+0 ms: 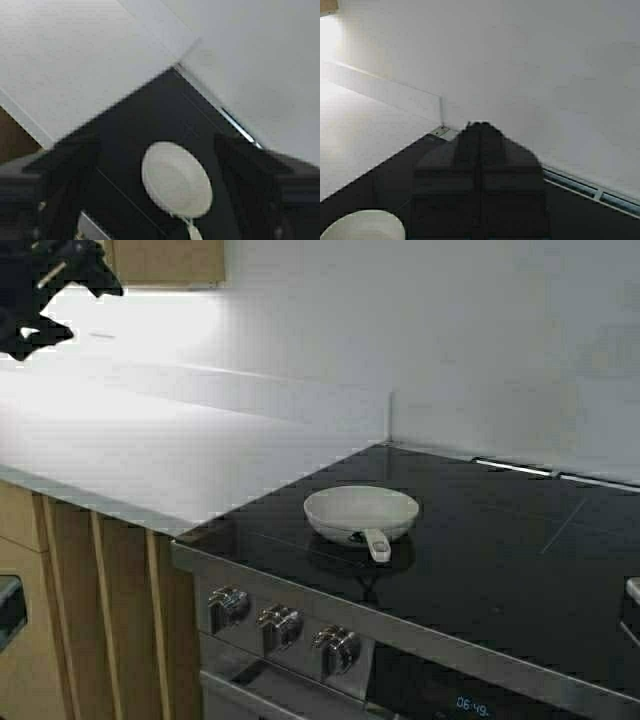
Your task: Wash the pan
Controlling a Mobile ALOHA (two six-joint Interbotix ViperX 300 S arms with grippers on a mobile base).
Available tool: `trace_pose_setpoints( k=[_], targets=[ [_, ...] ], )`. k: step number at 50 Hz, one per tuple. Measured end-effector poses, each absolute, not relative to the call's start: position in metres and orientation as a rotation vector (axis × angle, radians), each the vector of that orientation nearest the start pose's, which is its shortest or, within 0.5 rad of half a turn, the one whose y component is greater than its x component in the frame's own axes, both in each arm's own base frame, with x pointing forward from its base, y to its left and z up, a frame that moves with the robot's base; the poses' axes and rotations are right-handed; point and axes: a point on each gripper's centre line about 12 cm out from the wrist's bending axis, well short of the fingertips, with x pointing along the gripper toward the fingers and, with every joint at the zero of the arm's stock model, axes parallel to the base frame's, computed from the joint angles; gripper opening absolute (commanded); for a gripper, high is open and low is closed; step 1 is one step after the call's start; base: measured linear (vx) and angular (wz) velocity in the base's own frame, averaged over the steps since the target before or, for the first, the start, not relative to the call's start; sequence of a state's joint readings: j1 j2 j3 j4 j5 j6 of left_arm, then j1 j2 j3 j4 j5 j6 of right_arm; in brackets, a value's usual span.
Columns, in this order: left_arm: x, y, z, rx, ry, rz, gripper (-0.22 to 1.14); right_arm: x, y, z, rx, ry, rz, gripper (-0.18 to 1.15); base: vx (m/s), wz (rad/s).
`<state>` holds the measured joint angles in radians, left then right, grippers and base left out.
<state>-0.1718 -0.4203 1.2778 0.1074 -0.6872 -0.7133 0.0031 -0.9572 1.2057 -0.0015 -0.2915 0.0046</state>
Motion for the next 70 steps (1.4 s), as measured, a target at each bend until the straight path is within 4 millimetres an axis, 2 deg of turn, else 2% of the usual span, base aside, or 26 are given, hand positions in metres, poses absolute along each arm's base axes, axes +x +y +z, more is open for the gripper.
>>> trace_pose_setpoints(
  k=[14,30,41,50,70],
  targets=[
    [0.264,-0.071,0.131,-0.757,0.313,-0.249,1.01,0.198,0.001,0.280,0.002,-0.044,0.004,0.05,0.00,0.00],
    [0.303,-0.129,0.052,-0.975,0.469,-0.418,1.01,0.199,0.001,0.280,0.003,-0.040,0.004,0.05,0.00,0.00],
    [0.311,-0.163,-0.004,-1.110,0.591,-0.454,1.01,0.198,0.001,0.279,0.002,-0.038,0.004,0.05,0.00,0.00],
    [0.319,-0.183,-0.029,-1.163,0.632,-0.480,1.01,0.199,0.001,0.278,0.000,-0.035,0.005,0.05,0.00,0.00],
    [0.338,-0.214,-0.052,-1.265,0.681,-0.501,1.01,0.199,0.001,0.278,0.003,-0.029,0.005,0.05,0.00,0.00]
  ],
)
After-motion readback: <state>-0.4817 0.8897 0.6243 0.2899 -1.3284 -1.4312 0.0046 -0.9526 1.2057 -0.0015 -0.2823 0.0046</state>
